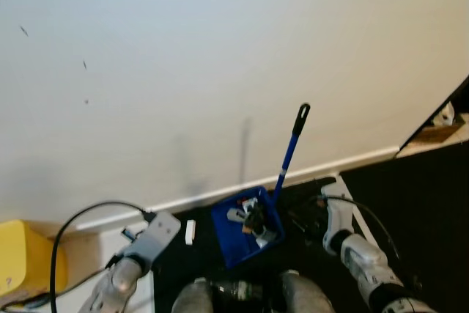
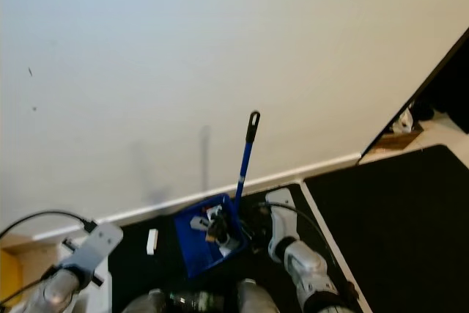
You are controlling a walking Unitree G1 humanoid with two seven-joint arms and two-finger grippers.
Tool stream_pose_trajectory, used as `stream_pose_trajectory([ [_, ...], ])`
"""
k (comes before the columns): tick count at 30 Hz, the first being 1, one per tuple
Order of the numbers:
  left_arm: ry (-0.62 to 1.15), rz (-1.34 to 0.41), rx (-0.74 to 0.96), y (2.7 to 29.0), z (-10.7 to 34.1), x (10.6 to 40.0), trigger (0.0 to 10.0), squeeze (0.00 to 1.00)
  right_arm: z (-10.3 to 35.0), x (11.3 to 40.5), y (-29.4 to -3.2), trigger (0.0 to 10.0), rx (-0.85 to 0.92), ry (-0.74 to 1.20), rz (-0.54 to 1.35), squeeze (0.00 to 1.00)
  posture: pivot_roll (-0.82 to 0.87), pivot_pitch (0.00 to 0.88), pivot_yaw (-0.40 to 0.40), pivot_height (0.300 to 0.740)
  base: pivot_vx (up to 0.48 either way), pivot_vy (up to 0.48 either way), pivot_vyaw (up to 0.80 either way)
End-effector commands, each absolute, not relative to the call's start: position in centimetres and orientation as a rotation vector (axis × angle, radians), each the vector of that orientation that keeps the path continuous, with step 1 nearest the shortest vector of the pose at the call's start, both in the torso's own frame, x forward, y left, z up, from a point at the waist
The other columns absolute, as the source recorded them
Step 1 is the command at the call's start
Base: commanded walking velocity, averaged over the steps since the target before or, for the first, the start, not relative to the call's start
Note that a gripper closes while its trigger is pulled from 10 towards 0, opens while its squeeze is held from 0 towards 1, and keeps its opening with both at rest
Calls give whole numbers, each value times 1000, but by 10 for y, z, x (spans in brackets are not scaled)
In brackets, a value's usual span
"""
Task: Sweep floor
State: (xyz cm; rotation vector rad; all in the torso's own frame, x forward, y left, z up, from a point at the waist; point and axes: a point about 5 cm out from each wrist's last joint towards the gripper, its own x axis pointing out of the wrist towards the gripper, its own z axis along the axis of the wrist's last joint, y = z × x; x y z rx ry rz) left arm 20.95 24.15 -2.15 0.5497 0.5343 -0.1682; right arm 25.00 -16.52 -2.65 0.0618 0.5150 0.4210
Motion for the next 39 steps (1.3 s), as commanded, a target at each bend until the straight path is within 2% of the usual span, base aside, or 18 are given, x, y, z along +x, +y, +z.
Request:
stream_pose_trajectory([
  [1,581,-142,462,241,-30,201,10000,0,-29,247,-168,10000,93,535,412,0,36,49,-19,740,0,0,0],
  [3,605,-60,301,246,-32,199,10000,0,-29,246,-169,10000,111,534,418,0,37,46,-13,740,0,0,0],
  [6,601,-49,288,247,-33,198,10000,0,-29,246,-170,10000,124,536,420,0,29,48,-12,740,0,0,0],
  [9,500,9,389,251,-23,201,10000,0,-30,245,-172,10000,104,538,428,0,31,50,-10,740,0,0,0],
  [13,448,41,451,255,-17,201,10000,0,-30,243,-173,10000,99,539,437,0,38,53,-12,740,0,0,0],
  [15,421,93,479,261,-14,196,10000,0,-30,243,-173,10000,105,540,439,0,43,53,-14,740,0,0,0],
  [16,402,221,488,275,-9,178,10000,0,-30,243,-174,10000,127,543,446,0,60,61,-26,740,0,0,0],
  [20,395,298,488,284,-6,169,10000,0,-30,243,-175,10000,141,544,452,0,68,63,-31,740,0,0,0],
  [25,363,350,441,285,5,193,10000,0,-30,244,-174,10000,149,544,457,0,74,63,-42,740,0,0,0],
  [27,330,477,402,302,25,219,10000,0,-29,244,-173,10000,150,543,458,0,65,59,-35,740,0,0,0],
  [31,312,596,354,322,46,239,10000,0,-29,245,-172,10000,151,539,457,0,60,60,-30,740,0,0,0],
  [33,348,722,235,340,64,257,10000,0,-28,247,-171,10000,156,531,456,0,56,64,-21,740,0,0,0],
  [39,403,838,187,350,68,262,10000,0,-27,247,-169,10000,160,523,456,0,46,74,-12,740,0,0,0],
])
